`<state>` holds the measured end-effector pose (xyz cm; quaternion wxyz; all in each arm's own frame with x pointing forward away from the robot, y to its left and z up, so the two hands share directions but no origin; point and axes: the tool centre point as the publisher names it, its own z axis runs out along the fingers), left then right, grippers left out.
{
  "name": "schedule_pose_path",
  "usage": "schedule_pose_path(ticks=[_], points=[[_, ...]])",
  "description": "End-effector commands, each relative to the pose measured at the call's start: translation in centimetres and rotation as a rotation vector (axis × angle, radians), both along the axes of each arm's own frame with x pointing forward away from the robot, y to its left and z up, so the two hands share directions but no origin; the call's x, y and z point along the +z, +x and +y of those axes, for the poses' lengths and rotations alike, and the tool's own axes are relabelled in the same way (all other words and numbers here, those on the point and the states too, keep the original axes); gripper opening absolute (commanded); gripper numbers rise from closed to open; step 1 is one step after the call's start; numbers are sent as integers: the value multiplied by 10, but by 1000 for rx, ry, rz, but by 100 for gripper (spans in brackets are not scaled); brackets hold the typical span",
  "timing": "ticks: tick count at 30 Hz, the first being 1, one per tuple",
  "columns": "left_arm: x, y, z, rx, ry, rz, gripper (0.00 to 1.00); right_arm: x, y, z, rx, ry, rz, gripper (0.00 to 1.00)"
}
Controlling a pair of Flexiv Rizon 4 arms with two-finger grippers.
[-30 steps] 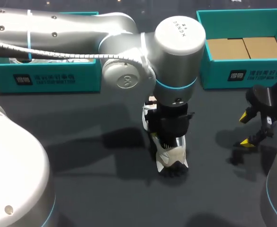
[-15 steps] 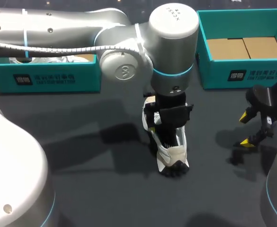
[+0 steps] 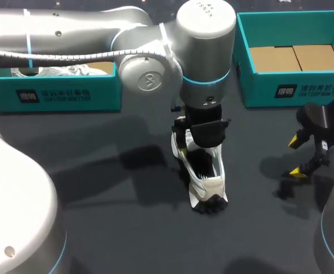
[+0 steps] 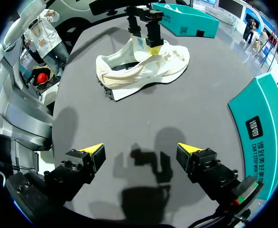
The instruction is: Take the shoe out of the shoebox, open the shoe tongue, remove and reinsert the insole, then place the shoe into the shoebox
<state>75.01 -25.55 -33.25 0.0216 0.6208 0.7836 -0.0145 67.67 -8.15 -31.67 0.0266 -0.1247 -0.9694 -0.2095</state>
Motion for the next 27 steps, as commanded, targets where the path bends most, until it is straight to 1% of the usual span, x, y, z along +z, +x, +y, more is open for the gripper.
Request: schedule_pose_path(ticks=[1, 3, 6, 7, 11, 13, 15, 19, 22, 24, 27], points=[[3, 10, 6, 12, -7, 4, 75, 0, -2, 0, -1, -1, -3, 100], [5, 16, 9, 19, -8, 8, 71, 0, -2, 0, -1, -1, -3, 100], [8, 26, 13, 36, -12, 13, 67, 0, -2, 0, -1, -1, -3, 100], [9, 29, 14, 46, -11, 9, 68, 0, -2, 0, -1, -1, -3, 100], [13, 40, 18, 63, -17, 7, 62, 0, -2, 0, -1, -1, -3, 100], [17, 45, 20, 69, -25, 10, 49, 0, -2, 0, -1, -1, -3, 100], [20, 48, 20, 77, -34, 10, 47, 0, -2, 0, -1, -1, -3, 100], [25, 50, 21, 80, -45, 8, 42, 0, -2, 0, -1, -1, -3, 100], [30, 50, 21, 76, -54, 7, 33, 0, -2, 0, -1, -1, -3, 100], [32, 48, 21, 72, -57, 9, 32, 0, -2, 0, -1, -1, -3, 100], [33, 41, 21, 59, -66, 26, 31, 0, -2, 0, -1, -1, -3, 100]])
